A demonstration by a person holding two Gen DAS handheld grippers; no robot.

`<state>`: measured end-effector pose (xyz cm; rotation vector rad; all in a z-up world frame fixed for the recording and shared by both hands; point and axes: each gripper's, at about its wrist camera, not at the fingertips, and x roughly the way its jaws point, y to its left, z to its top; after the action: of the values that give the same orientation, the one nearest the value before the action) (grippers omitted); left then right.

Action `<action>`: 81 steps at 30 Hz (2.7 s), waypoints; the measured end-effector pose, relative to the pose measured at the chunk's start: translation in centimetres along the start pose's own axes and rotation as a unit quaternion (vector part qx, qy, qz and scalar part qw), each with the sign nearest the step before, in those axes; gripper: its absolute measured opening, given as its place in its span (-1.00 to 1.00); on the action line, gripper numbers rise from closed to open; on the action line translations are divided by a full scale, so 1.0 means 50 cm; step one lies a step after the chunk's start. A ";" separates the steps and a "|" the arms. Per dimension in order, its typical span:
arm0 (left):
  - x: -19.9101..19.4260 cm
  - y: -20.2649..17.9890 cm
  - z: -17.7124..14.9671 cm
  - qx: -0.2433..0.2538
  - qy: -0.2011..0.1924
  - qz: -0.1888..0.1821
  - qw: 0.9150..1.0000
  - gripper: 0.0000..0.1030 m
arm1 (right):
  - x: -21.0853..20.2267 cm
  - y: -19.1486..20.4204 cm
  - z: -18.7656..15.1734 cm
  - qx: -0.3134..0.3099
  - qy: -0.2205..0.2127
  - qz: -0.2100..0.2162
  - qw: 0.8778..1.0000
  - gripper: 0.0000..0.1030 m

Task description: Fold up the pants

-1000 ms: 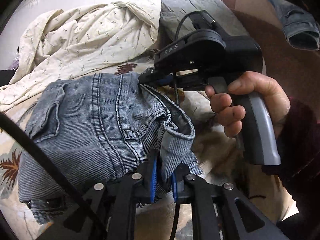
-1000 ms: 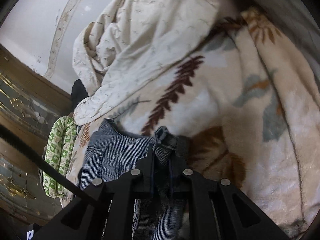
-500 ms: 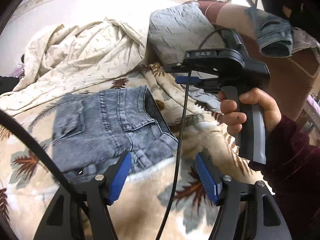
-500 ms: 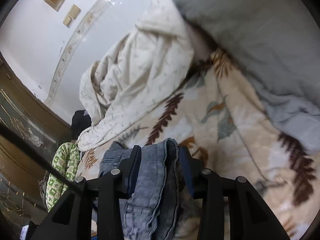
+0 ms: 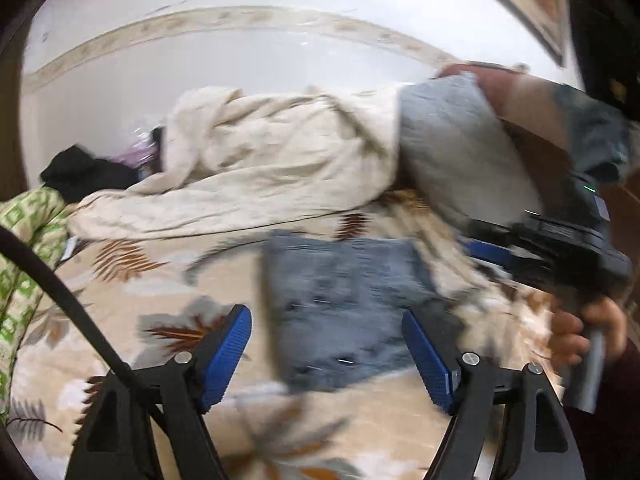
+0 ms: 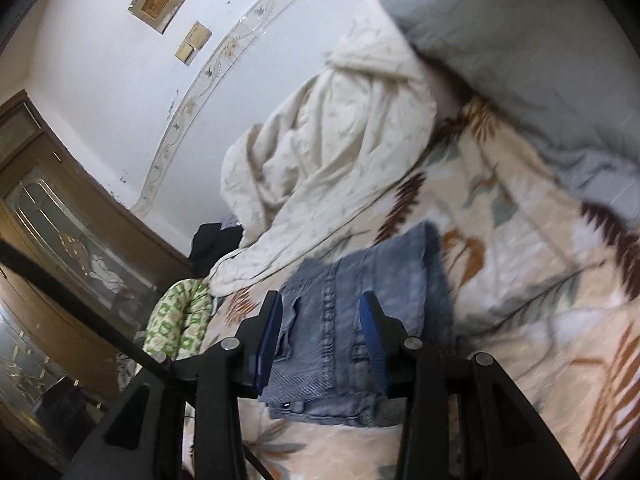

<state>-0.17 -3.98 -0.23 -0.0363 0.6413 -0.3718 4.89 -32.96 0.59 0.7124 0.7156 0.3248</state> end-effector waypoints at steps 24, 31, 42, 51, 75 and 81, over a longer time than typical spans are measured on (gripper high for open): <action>0.435 0.022 0.150 0.004 0.125 0.054 0.991 0.56 | 0.244 0.011 -0.057 -0.091 0.166 -0.029 0.981 -0.21; 0.490 0.054 0.125 -0.011 0.147 0.077 0.986 0.56 | 0.218 -0.036 -0.106 -0.131 0.207 -0.076 0.966 -0.21; 0.518 0.074 0.125 -0.026 0.145 0.108 0.983 0.55 | 0.170 -0.070 -0.135 -0.122 0.238 -0.061 0.962 -0.22; 0.309 0.076 0.112 -0.007 0.061 0.090 0.994 0.56 | 0.147 0.018 -0.054 -0.157 0.134 -0.072 0.976 -0.12; 0.337 0.064 -0.054 -0.029 0.129 0.043 0.990 0.60 | 0.352 -0.051 -0.026 -0.146 0.177 -0.230 0.946 -0.12; 0.319 0.069 -0.041 -0.039 0.127 0.031 0.991 0.58 | 0.337 -0.033 -0.038 -0.165 0.164 -0.241 0.942 -0.11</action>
<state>11.51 -6.19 -11.58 -0.0444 0.9074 -0.2929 15.73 -24.83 -9.70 0.1471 1.0945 0.1058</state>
